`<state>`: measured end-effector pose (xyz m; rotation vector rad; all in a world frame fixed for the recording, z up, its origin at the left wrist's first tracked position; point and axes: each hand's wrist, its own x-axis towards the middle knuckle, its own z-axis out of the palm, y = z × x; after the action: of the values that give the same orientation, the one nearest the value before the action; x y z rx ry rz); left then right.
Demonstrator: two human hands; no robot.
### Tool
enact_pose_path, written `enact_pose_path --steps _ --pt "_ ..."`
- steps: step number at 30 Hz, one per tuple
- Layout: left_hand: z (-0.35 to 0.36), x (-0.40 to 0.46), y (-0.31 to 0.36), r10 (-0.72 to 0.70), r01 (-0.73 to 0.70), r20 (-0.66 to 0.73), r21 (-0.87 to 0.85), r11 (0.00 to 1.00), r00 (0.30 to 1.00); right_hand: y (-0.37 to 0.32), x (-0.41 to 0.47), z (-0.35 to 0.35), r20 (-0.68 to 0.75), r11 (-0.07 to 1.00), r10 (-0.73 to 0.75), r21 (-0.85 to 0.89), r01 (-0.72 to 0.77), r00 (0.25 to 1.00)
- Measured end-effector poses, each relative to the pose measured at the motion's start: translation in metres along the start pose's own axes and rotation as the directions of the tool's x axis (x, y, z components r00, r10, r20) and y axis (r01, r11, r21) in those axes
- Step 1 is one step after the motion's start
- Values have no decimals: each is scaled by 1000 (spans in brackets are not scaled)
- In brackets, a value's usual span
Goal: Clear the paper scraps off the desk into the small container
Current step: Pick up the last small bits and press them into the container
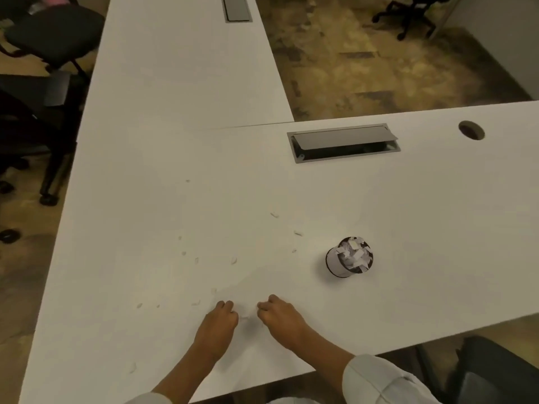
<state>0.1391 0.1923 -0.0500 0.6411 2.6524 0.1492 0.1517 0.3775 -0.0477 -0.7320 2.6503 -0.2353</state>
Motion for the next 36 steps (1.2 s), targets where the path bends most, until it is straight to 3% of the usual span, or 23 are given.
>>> enact_pose_path --steps 2,4,5,7,9,11,14,19,25,31,33,36 --pt "-4 8 -1 -25 25 6 1 1000 1000 2 5 0 -9 967 152 210 -147 988" --pt "-9 15 2 -114 116 19 -118 986 993 5 1 -9 -95 822 348 509 -255 933" --pt "-11 20 6 -171 163 -23 -203 966 985 9 -4 -16 -152 715 462 647 -265 874" --pt "-27 34 24 -234 188 -69 -396 899 970 21 -20 -34 -267 529 678 824 -203 685" --pt "-51 52 55 -250 126 -144 -573 810 957 44 -42 -56 -307 424 817 894 -147 488" --pt "-76 73 94 -251 45 -202 -689 723 947 75 -63 -79 -338 409 875 899 -156 346" --pt "-104 107 152 -255 -17 -225 -779 627 940 119 -86 -102 -346 400 902 895 -196 259" --pt "-118 150 205 -173 -46 -217 -741 670 961 158 -92 -110 -329 433 875 861 -268 356" --pt "-109 160 200 -56 -109 -235 -635 764 970 169 -97 -103 -368 575 773 752 -324 518" --pt "-106 155 185 -31 -130 -225 -665 736 974 174 -113 -102 -442 615 766 715 -333 466" --pt "-104 153 181 -25 -146 -235 -680 719 972 167 -114 -94 -426 683 708 615 -393 564" --pt "-99 146 172 -32 -159 -248 -708 688 968 150 -107 -70 -315 827 557 294 -479 768"
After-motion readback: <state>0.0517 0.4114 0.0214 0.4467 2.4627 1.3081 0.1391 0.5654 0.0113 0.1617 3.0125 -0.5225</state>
